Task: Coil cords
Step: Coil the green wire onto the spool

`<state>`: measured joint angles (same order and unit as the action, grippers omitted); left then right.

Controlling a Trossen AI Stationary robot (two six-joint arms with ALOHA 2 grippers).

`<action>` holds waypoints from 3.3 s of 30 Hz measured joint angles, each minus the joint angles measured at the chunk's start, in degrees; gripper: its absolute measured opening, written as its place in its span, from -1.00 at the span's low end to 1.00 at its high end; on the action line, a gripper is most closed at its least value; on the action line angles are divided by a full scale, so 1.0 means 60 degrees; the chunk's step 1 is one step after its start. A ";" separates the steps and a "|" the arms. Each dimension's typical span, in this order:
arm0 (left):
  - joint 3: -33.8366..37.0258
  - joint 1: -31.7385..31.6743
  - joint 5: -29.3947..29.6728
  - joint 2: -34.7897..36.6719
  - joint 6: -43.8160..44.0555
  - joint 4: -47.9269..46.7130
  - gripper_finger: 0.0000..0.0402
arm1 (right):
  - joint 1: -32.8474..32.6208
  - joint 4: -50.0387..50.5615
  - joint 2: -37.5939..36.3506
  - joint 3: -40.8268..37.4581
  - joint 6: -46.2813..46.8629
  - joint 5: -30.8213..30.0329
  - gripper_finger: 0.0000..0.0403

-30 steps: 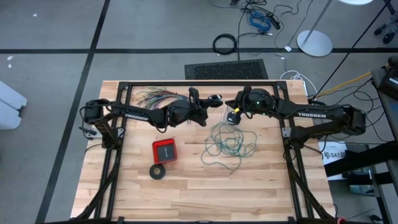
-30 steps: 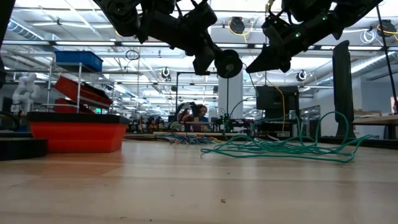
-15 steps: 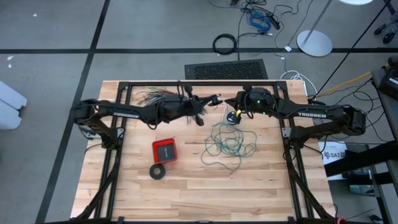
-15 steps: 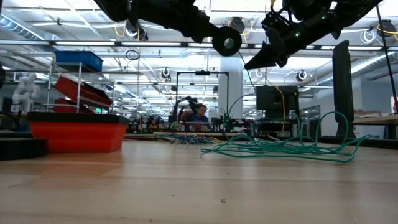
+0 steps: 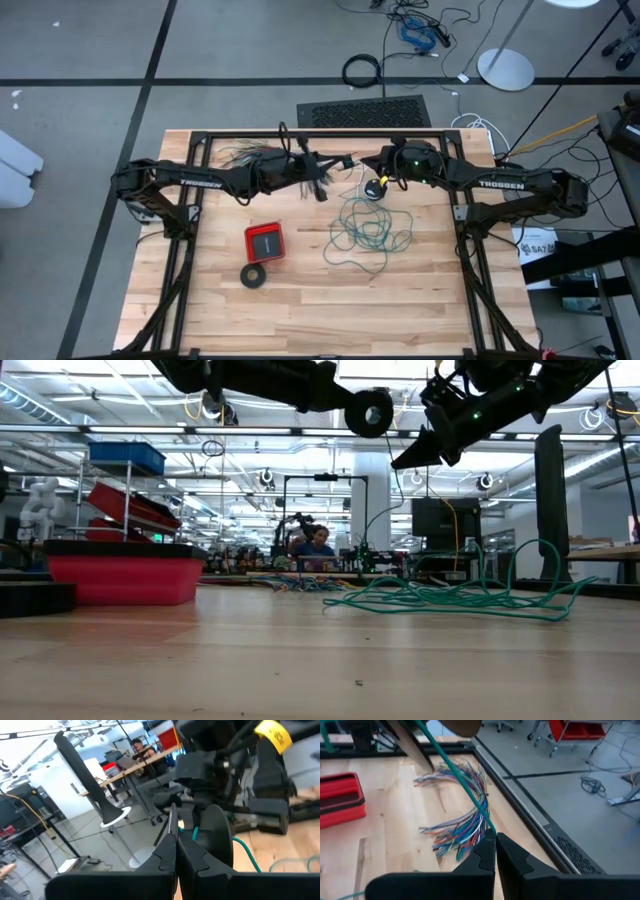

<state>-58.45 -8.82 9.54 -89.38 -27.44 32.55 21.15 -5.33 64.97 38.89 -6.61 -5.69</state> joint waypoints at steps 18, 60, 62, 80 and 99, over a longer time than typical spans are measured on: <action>-0.0042 -0.0178 -0.0225 0.0036 0.0714 0.1575 -1.00 | -0.0098 -0.0480 0.0324 -0.0018 -0.0016 -0.0044 -0.94; -0.0005 -0.0459 0.0840 -0.0892 -0.0716 0.1591 -1.00 | -0.0430 -0.4153 0.3100 0.0662 0.1818 -0.0060 -1.00; -0.0006 -0.0469 0.0881 -0.0932 -0.0995 0.1672 -1.00 | -0.0487 -0.4165 0.3050 0.0667 0.1951 -0.0069 -1.00; -0.0009 -0.0462 0.1847 -0.0962 -0.2018 0.1764 -1.00 | -0.0608 -0.4844 0.3049 0.0667 0.2980 -0.0071 -1.00; -0.0009 -0.0456 0.1687 -0.0962 -0.0700 0.2475 -1.00 | -0.0918 -0.4830 0.3104 0.0667 0.2296 -0.1818 -1.00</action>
<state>-58.50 -11.56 19.67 -95.15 -31.64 47.40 15.64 -34.31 83.59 42.89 7.17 -16.60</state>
